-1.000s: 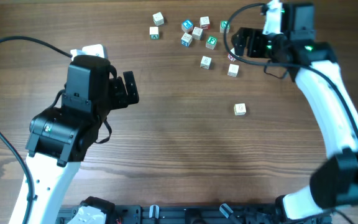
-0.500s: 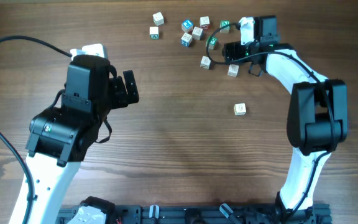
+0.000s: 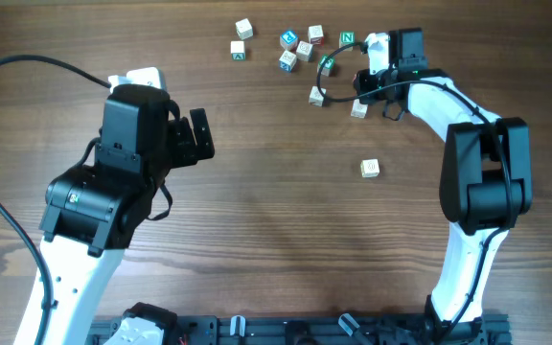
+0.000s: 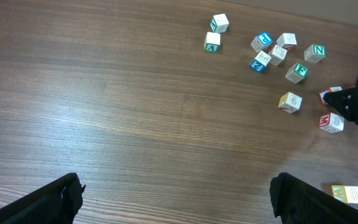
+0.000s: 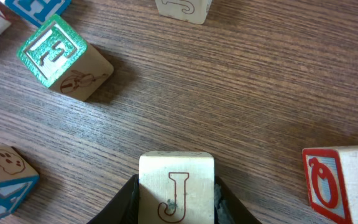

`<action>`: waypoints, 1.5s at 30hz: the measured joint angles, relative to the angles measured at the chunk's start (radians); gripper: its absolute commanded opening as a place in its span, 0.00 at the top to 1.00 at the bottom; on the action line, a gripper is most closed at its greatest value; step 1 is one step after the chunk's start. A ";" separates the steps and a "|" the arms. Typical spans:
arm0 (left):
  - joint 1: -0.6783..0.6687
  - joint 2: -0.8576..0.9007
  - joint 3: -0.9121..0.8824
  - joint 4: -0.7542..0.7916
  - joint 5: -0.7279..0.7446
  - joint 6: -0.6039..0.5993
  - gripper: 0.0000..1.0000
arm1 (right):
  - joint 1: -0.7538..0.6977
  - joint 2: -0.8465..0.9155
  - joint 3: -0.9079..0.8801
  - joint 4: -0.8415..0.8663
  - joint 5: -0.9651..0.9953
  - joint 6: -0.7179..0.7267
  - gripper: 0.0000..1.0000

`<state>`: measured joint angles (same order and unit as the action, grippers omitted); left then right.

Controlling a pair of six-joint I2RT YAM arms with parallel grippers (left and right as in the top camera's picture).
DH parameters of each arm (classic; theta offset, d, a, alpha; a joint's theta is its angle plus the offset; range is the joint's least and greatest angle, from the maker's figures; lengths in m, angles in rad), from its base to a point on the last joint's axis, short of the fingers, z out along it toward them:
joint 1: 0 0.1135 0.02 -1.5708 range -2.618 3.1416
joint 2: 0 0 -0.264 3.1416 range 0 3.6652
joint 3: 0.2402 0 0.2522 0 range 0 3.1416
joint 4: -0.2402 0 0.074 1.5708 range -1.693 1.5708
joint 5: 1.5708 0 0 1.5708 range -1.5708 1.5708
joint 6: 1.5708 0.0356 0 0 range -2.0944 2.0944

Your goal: Form a horizontal line

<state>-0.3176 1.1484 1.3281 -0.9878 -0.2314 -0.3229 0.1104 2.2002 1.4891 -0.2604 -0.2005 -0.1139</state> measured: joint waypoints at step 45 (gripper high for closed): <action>0.000 0.000 0.000 -0.008 0.000 0.000 0.00 | -0.021 -0.534 -0.447 -0.360 0.194 0.257 0.46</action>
<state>-0.3176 1.1484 1.3277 -0.9962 -0.2314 -0.3229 0.0898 1.6665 1.0424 -0.6205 -0.0063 0.1429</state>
